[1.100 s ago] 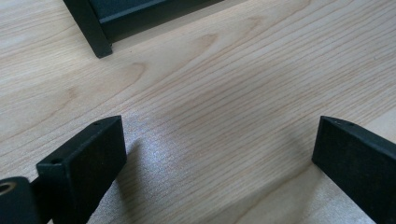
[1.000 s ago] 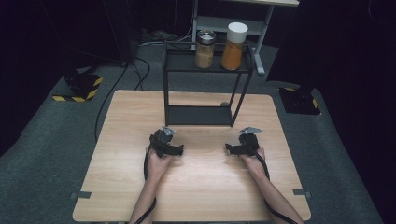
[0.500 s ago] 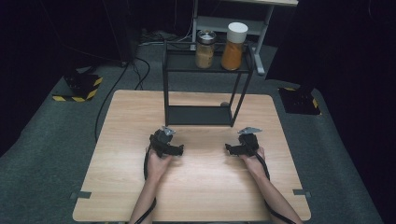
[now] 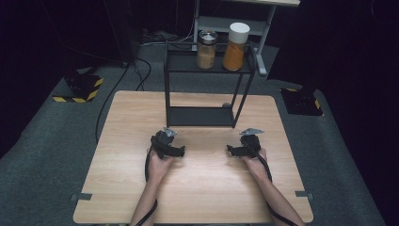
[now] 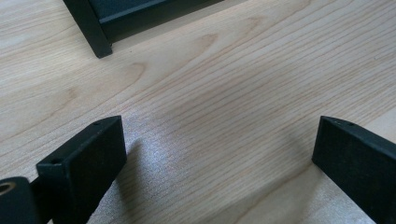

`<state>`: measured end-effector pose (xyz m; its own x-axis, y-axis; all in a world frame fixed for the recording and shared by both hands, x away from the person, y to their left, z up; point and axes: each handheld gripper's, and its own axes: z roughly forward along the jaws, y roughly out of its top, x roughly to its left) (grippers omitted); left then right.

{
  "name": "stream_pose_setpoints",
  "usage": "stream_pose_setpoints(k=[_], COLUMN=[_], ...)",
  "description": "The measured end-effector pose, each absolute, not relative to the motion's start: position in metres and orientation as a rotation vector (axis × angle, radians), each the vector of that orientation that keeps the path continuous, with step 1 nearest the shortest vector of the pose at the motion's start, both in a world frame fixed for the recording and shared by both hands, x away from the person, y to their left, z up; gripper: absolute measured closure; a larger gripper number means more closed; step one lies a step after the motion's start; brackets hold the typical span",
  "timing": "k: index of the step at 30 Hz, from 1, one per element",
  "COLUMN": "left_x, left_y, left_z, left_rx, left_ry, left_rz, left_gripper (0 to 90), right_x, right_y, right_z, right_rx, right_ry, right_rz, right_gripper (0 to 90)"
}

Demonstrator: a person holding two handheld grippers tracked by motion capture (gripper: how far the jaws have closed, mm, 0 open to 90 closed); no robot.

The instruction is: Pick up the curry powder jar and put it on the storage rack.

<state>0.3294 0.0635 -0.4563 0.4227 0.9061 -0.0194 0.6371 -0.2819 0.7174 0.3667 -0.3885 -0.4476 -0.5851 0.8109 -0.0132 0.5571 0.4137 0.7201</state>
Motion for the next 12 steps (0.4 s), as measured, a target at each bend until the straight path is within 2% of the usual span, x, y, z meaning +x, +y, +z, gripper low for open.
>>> stream_pose_setpoints(k=[12], left_x=[0.3294], left_y=[0.0635], left_z=[-0.4563], left_rx=[2.023], left_ry=[1.3], left_rz=[0.527], left_gripper=[2.7], right_x=[0.3681], right_y=[-0.3899], right_z=[-0.4475], right_rx=[1.169], right_ry=[2.324], right_rz=[0.979], right_gripper=[8.5])
